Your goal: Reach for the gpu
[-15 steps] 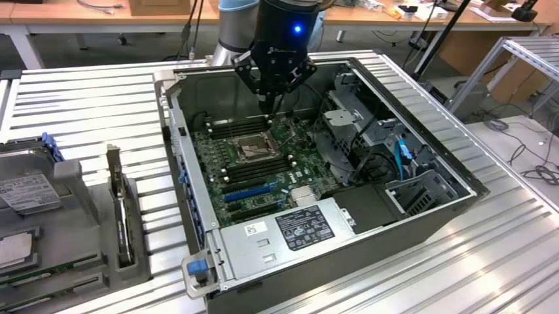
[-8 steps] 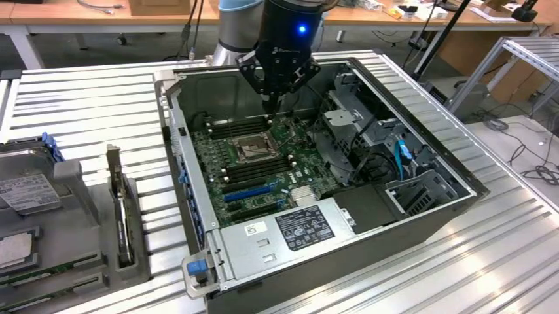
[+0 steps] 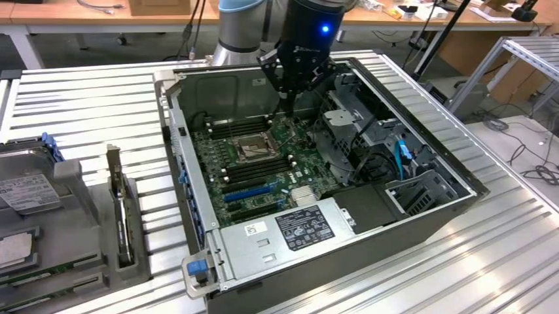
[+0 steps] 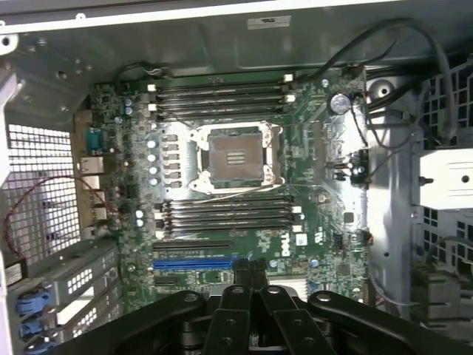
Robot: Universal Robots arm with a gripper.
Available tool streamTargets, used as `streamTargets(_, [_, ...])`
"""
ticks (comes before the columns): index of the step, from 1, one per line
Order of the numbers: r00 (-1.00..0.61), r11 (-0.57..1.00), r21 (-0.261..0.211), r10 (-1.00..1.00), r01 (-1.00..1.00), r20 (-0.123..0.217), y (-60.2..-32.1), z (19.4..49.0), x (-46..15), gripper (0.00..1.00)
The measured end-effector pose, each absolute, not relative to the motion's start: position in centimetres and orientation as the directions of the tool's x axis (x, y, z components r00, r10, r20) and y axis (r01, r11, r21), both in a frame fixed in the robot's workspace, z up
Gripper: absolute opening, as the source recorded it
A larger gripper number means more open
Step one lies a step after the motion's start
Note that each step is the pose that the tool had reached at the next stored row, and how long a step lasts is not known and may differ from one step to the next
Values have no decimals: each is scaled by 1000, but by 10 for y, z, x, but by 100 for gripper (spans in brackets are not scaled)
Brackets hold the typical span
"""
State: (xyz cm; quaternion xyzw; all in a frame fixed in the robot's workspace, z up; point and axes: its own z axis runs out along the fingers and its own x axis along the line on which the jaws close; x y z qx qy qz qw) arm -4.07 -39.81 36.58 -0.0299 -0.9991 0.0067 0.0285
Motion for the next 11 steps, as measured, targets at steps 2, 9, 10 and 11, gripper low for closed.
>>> streamTargets(2, [-996, 998, -15, 60, 59, 58, -398, 366, -40, 11])
streamTargets(9, [-996, 998, -16, 60, 59, 71, -397, 366, -85, 11])
streamTargets(10, [-996, 998, -16, 60, 59, 71, -397, 366, -94, 11])
streamTargets(11, [-996, 998, -17, 60, 59, 71, -397, 366, -100, 11])
